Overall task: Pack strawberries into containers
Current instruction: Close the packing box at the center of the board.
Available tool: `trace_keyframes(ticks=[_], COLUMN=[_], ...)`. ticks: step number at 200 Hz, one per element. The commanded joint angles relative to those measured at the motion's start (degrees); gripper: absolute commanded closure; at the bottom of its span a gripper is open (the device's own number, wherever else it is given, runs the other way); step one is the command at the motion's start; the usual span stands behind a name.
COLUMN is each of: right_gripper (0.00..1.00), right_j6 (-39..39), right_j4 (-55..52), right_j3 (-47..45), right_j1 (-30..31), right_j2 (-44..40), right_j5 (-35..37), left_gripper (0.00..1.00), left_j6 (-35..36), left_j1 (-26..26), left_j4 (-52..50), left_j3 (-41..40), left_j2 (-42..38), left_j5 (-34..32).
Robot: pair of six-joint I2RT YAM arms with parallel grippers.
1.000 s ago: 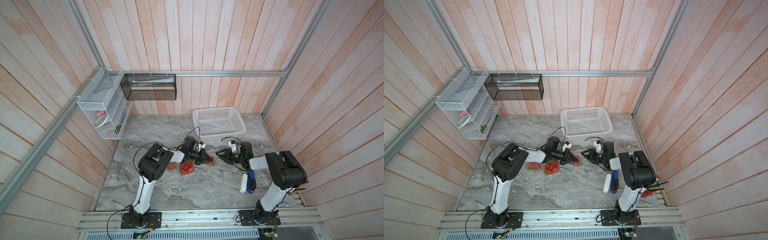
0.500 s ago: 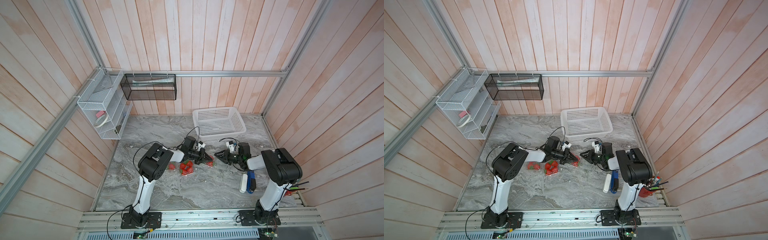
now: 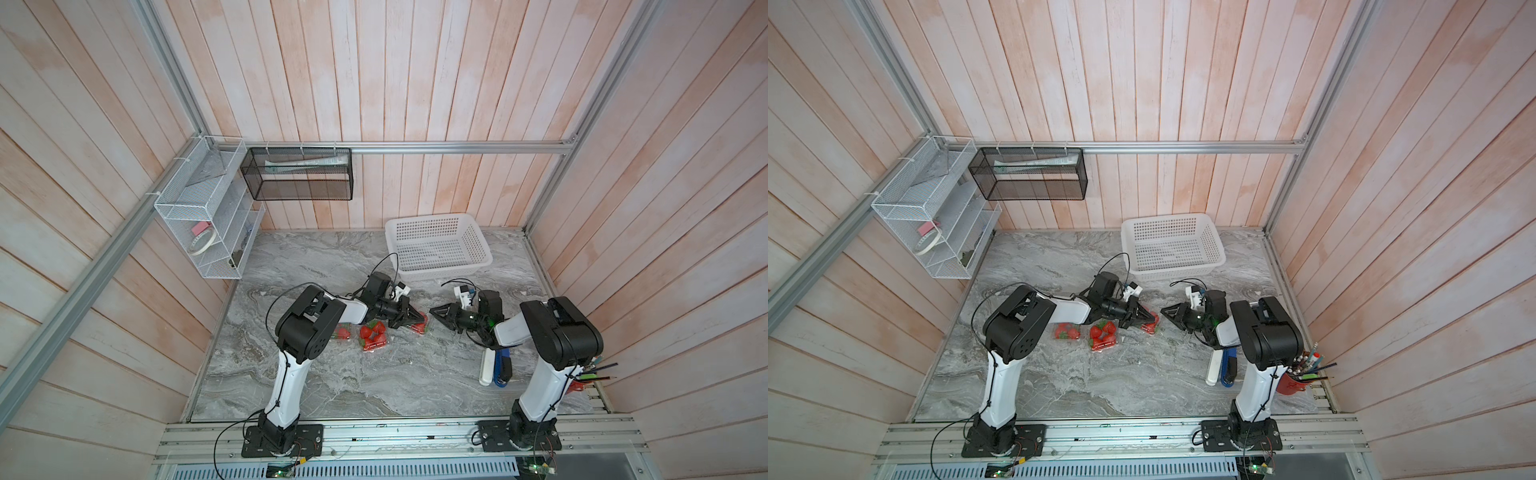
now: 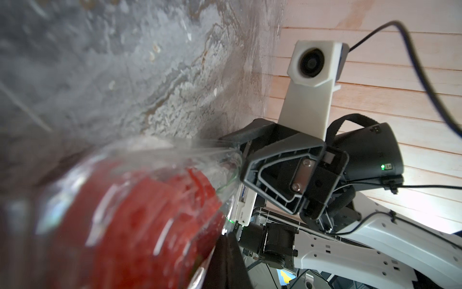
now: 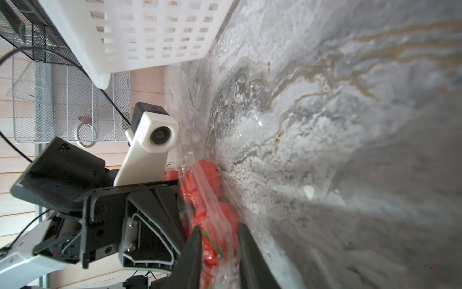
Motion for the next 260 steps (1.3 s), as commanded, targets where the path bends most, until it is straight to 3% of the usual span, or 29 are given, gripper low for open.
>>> trace_keyframes(ticks=[1, 10, 26, 94, 128, 170, 205, 244, 260], right_gripper=[0.56, 0.47, 0.45, 0.45, 0.44, 0.44, 0.45, 0.61, 0.63], right_j6=[0.5, 0.2, -0.1, -4.0, -7.2, -4.5, -1.1, 5.9, 9.2], right_j4=[-0.8, -1.3, -2.0, -11.6, -23.4, -27.2, -23.7, -7.9, -1.4], right_j3=[-2.5, -2.7, -2.6, -5.4, -5.5, -6.7, -7.3, -8.3, -9.1], right_j1=[0.8, 0.6, 0.4, 1.0, 5.7, 9.1, 11.7, 11.8, 11.8], right_j2=[-1.1, -1.5, -2.1, -11.5, -20.2, -23.2, -20.7, -13.4, -10.7], right_j5=[-0.7, -0.4, -0.2, 2.3, 7.0, 9.9, 10.0, 6.4, 5.3], left_gripper=[0.95, 0.95, 0.95, 0.95, 0.95, 0.95, 0.95, 0.95, 0.95], left_j6=[2.3, 2.7, 3.3, 2.8, 3.4, 4.7, 7.3, 5.2, 4.2], left_j1=[1.3, 1.5, 1.7, 1.7, 1.8, 3.2, 5.0, 5.1, 5.0], left_j4=[-7.2, -7.6, -8.4, -7.4, -7.8, -8.5, -10.8, -6.8, -5.3], left_j3=[-1.1, -1.1, -1.1, -2.8, -1.7, 1.6, 2.8, 0.6, -0.3], left_j2=[0.8, 0.1, -1.0, -4.1, -4.1, -4.0, -4.0, -3.5, -3.2], left_j5=[-4.7, -5.1, -5.7, -6.2, -5.8, -5.5, -7.2, -6.7, -6.5])
